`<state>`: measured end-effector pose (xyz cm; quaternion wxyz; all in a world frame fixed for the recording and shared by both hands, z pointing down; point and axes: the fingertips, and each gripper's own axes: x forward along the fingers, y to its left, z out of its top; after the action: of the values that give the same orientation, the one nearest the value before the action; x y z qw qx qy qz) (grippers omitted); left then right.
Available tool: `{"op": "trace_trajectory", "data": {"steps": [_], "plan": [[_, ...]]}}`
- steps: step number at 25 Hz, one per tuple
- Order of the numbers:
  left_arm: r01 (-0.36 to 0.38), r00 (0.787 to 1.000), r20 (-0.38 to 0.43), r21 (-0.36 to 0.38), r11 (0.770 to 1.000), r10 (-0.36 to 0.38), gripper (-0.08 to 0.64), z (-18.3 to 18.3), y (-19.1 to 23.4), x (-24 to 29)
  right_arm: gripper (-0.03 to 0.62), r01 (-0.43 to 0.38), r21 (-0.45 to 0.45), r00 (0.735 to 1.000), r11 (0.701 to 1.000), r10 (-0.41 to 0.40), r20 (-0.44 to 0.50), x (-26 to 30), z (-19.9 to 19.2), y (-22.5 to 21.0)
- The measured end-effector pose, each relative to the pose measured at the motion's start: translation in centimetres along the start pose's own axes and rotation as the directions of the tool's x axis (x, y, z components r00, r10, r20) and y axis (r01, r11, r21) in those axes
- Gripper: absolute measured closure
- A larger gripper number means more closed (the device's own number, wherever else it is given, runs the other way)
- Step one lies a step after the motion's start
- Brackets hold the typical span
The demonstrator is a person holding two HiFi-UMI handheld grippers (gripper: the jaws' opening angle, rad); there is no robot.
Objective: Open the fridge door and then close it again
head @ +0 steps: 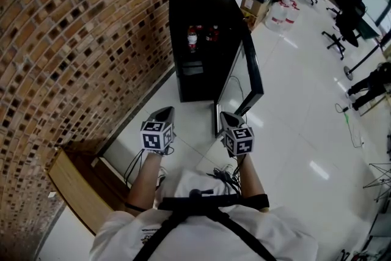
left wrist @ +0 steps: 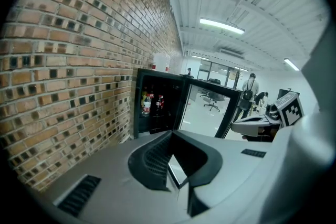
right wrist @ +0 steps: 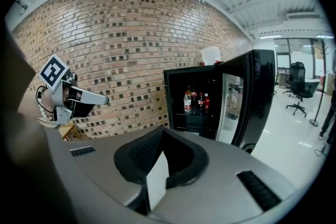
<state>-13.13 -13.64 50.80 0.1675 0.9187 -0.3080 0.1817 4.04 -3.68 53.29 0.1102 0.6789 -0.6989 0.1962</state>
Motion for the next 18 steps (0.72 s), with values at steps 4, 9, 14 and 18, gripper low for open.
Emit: {"op": "trace_trajectory", "data": {"steps": [4, 9, 14, 18], "plan": [[0.002, 1.000, 0.004, -0.006, 1.000, -0.001, 0.560, 0.2, -0.1, 0.0, 0.571, 0.002, 0.007, 1.000, 1.000, -0.002, -0.002, -0.2, -0.2, -0.2], [0.007, 1.000, 0.012, -0.058, 0.998, -0.006, 0.560, -0.1, -0.1, -0.1, 0.571, 0.007, 0.013, 1.000, 1.000, -0.007, -0.002, -0.9, -0.9, -0.9], [0.005, 1.000, 0.001, -0.071, 0.997, -0.005, 0.560, -0.6, -0.1, 0.1, 0.568, 0.027, 0.042, 0.999, 0.999, -0.026, -0.030, -2.0, -3.0, -3.0], [0.009, 1.000, 0.001, -0.086, 0.996, -0.009, 0.560, -0.8, -0.1, 0.5, 0.565, 0.066, 0.065, 0.997, 0.996, -0.063, -0.044, -2.9, -4.2, -5.2]]}}
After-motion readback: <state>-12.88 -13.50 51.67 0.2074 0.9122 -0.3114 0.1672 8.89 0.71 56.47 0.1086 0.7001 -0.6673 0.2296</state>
